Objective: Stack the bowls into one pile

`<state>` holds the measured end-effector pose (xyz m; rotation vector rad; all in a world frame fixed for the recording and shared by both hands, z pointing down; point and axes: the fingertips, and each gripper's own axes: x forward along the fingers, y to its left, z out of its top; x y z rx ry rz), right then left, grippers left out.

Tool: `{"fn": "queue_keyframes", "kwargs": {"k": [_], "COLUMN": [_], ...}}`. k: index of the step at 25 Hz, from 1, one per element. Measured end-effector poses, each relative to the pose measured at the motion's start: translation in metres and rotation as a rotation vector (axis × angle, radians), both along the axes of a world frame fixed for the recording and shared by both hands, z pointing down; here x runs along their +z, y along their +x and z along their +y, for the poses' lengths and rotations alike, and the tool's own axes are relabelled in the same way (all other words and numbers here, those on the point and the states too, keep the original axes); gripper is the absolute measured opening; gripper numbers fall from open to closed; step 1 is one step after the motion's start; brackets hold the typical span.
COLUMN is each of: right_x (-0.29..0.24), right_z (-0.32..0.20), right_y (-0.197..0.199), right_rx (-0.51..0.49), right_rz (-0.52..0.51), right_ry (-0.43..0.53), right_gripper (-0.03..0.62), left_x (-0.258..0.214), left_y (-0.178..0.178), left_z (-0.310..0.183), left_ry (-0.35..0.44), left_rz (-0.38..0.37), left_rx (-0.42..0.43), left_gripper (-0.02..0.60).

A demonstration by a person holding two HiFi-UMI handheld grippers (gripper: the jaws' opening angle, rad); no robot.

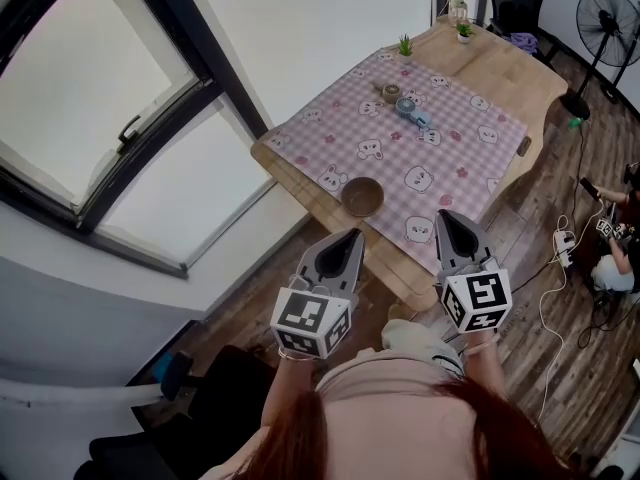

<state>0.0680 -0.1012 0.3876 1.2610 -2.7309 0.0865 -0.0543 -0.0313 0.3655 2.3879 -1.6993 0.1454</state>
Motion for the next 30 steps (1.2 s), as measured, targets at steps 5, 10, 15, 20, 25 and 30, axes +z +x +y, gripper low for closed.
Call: {"fn": "queue_keyframes", "kwargs": {"k": [5,10,15,20,25,30], "right_x": [-0.002,-0.007,-0.014,-0.017,-0.019,-0.020], "right_z": [0.019,0.039,0.056,0.067,0.074,0.078], "right_y": [0.001,0.001,0.000,0.003,0.006,0.010], "right_rx": [-0.003,-0.010,-0.012,-0.002,0.006,0.023], "right_rz": [0.005,0.002,0.002,0.002,-0.004,-0.009], "right_ry": [0.006,0.017,0.029,0.043,0.048,0.047], "right_gripper": [0.000,0.000,0.000,0.000,0.000,0.000], "left_x": [-0.003,-0.006,-0.011,-0.011,-0.015,-0.020], "left_y": [0.004,0.004,0.000,0.001,0.003,0.005], "left_z": [0.017,0.035,0.050,0.058,0.064,0.068], "left_ry": [0.010,0.021,0.029,0.037,0.048,0.062], "left_rz": [-0.006,-0.005,-0.007,-0.005,-0.007,-0.005], "left_rx": [0.008,-0.001,-0.010,-0.009,-0.004,0.002], "left_gripper": [0.012,0.012,0.012,0.012,0.012,0.012]}}
